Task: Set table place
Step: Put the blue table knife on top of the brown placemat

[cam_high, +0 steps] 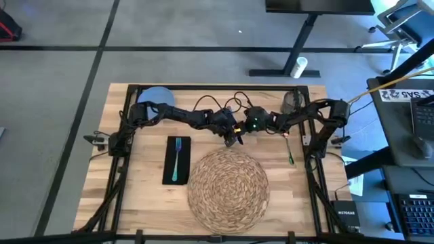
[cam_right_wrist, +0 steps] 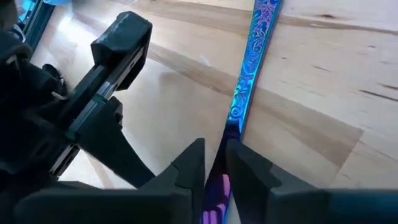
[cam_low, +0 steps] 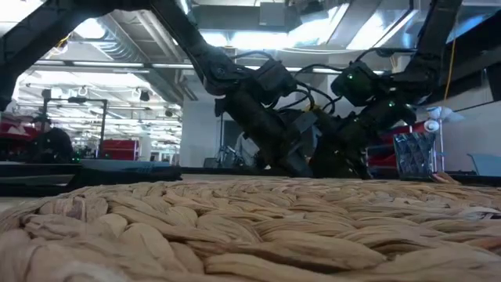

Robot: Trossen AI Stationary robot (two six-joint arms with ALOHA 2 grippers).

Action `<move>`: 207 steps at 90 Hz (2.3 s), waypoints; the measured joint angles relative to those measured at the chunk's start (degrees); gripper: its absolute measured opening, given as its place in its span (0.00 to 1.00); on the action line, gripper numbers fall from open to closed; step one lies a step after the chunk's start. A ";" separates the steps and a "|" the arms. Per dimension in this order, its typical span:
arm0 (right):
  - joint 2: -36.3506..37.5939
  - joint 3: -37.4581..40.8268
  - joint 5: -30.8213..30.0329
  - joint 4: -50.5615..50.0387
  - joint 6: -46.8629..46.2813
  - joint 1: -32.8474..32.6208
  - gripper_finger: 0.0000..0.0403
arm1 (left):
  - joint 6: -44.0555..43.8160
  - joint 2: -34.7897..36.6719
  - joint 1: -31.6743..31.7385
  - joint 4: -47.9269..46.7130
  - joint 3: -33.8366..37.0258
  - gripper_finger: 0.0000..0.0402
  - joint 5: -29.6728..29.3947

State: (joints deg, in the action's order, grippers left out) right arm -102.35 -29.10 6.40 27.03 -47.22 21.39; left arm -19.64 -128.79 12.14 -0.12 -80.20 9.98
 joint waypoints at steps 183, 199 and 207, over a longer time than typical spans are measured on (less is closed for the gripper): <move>5.75 -0.31 4.21 -9.68 -3.39 0.13 0.31 | -2.49 1.22 -0.55 -1.23 -3.48 0.00 5.03; 5.77 -0.28 4.30 -9.60 -3.40 0.13 0.31 | -1.80 1.81 -0.55 -1.39 -3.38 0.00 4.24; 5.77 -0.28 4.08 -9.60 -3.41 0.13 0.31 | -1.55 1.81 -0.55 -1.49 -3.37 0.00 4.05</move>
State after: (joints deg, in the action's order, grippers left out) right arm -96.57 -29.39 10.47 17.43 -50.63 21.52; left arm -21.19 -126.98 11.60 -1.61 -83.57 14.03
